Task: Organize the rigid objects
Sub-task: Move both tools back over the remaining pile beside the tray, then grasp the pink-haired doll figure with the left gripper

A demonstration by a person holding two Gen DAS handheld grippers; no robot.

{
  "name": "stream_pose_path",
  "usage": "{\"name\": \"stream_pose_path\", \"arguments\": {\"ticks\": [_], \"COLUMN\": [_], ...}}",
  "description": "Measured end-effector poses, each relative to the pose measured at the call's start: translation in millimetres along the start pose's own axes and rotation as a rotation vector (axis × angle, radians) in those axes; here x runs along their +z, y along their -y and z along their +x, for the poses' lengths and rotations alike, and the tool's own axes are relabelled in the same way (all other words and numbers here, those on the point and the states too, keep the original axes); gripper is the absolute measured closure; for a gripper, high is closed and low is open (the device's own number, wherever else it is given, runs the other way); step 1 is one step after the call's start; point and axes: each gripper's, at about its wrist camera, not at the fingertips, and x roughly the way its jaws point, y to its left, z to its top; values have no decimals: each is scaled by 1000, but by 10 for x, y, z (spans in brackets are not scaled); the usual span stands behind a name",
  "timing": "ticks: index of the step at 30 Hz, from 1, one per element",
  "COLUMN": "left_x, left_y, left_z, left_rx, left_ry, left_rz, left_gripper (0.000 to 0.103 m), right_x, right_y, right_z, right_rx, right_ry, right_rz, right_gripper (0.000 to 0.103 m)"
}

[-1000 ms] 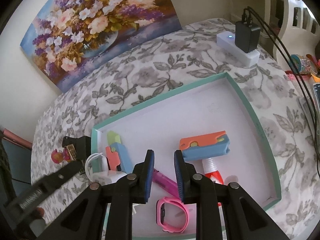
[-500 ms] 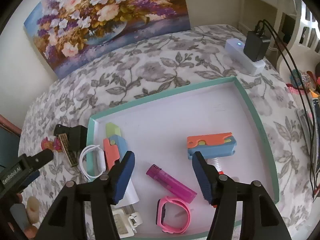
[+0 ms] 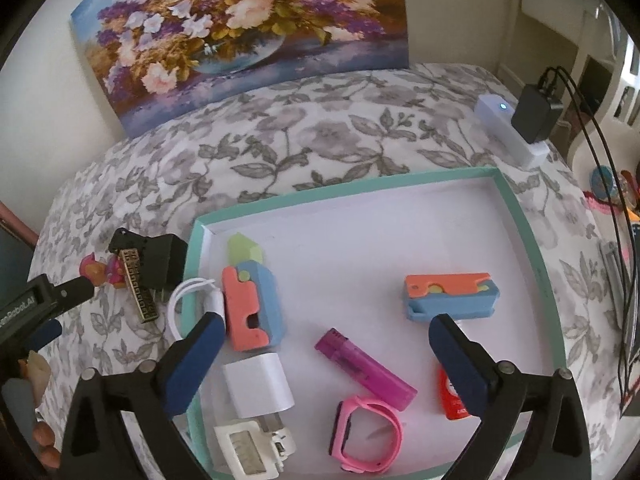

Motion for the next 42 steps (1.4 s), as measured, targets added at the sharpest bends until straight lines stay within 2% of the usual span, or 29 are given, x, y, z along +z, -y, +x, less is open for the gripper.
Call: {"name": "stream_pose_path", "arguments": {"ticks": [5,12,21,23,28,33,38,42], "left_x": [49,100,259,315,487,624,673,663], "left_y": [-62,-194,-462,-507,-631,-700,-675,-609], "left_z": [4,89,133,128,107,210,323,423], "left_rx": [24,24,26,24,26,15,-44,-80], "left_ry": [14,-24,-17,-12,14,5,-20,-43], "left_rz": [17,-5,-60,-65,-86,-98,-104,-92], "left_gripper": [8,8,8,8,8,8,8,8], "right_x": [-2,-2,13,62,242,340,390,419], "right_y": [-61,-176,-419,-470,-725,-1060,-1332,-1454], "right_z": [4,11,67,57,0,101,308,438], "right_rx": [-17,-16,-18,-4,90,104,138,155], "right_ry": [12,15,10,14,51,54,26,11], "right_rz": [-7,-26,-63,-55,-62,-123,-165,-161], "right_gripper": [0,0,0,0,0,0,6,7]}}
